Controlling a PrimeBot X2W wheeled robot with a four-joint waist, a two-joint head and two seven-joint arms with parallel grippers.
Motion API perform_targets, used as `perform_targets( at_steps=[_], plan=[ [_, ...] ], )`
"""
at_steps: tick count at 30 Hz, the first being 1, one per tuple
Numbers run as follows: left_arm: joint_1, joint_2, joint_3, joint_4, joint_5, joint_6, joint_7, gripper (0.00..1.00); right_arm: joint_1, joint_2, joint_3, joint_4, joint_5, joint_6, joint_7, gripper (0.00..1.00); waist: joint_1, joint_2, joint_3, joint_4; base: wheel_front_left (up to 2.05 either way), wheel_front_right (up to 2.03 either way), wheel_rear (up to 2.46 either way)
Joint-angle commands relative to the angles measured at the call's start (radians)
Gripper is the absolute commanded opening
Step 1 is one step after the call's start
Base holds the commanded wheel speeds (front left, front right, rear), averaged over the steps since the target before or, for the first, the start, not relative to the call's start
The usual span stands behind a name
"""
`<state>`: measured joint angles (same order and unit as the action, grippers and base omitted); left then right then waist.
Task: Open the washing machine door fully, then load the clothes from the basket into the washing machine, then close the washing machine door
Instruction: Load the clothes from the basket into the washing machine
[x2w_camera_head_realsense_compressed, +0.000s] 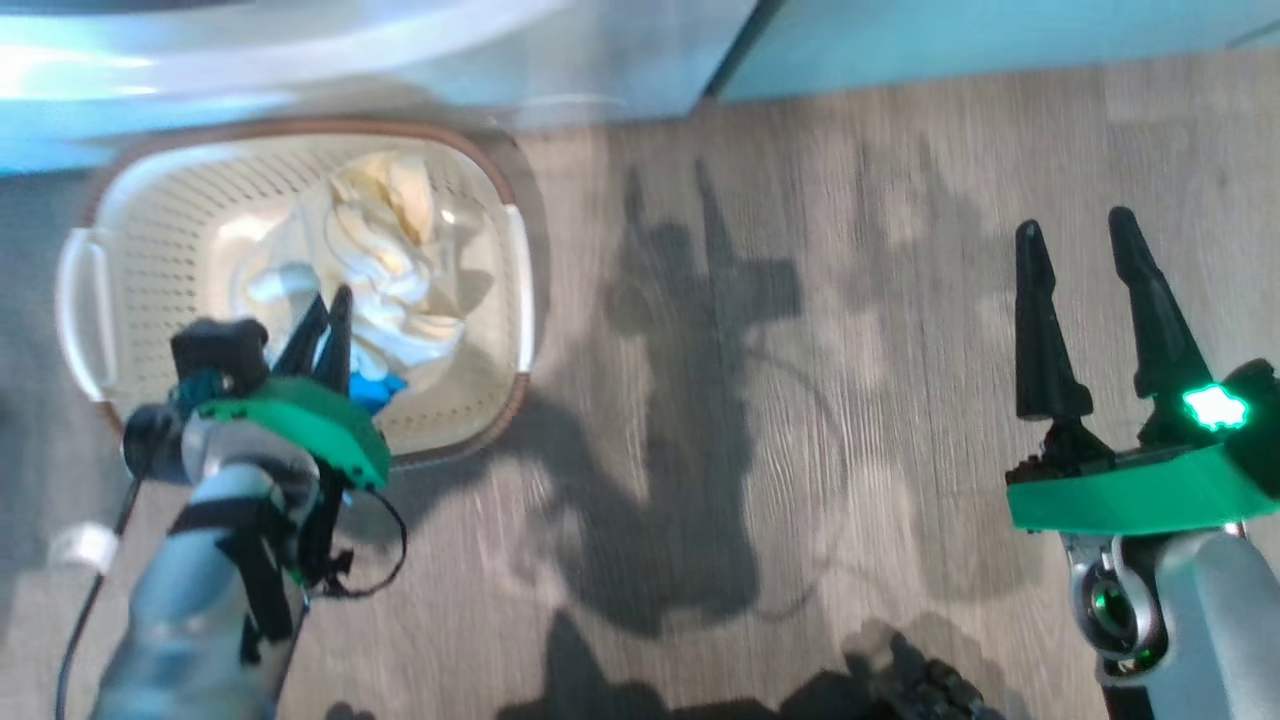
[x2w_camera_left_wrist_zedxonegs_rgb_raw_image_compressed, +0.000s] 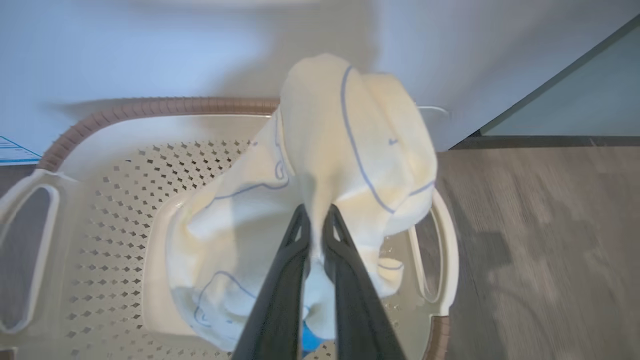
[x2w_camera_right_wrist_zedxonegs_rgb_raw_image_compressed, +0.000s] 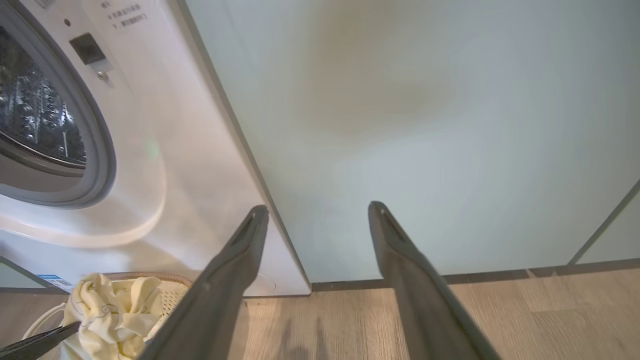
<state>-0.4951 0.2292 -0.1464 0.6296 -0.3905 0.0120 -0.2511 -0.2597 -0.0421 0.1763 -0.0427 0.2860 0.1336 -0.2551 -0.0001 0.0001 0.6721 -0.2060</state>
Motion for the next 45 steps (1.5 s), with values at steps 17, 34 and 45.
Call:
perform_targets(
  at_steps=[17,34,45],
  plan=[
    [0.260,-0.054,0.123,-0.425,0.104,0.029,-0.011,0.00,0.151,-0.008,-0.049,0.027,-0.063,-0.003,-0.007,1.00,0.0001,-0.0001,-0.300,0.112,0.00,0.00,0.00],
    [0.486,-0.047,0.143,-0.661,0.152,0.073,0.004,0.00,0.272,-0.008,-0.023,0.049,-0.068,-0.003,-0.007,1.00,0.0001,-0.0001,-0.532,0.123,0.00,0.00,0.00],
    [0.571,-0.050,0.132,-0.747,0.151,0.092,0.032,0.00,0.322,-0.008,-0.007,0.046,-0.078,-0.003,-0.007,1.00,0.0001,-0.0001,-0.592,0.135,0.00,0.00,0.00]
  ],
)
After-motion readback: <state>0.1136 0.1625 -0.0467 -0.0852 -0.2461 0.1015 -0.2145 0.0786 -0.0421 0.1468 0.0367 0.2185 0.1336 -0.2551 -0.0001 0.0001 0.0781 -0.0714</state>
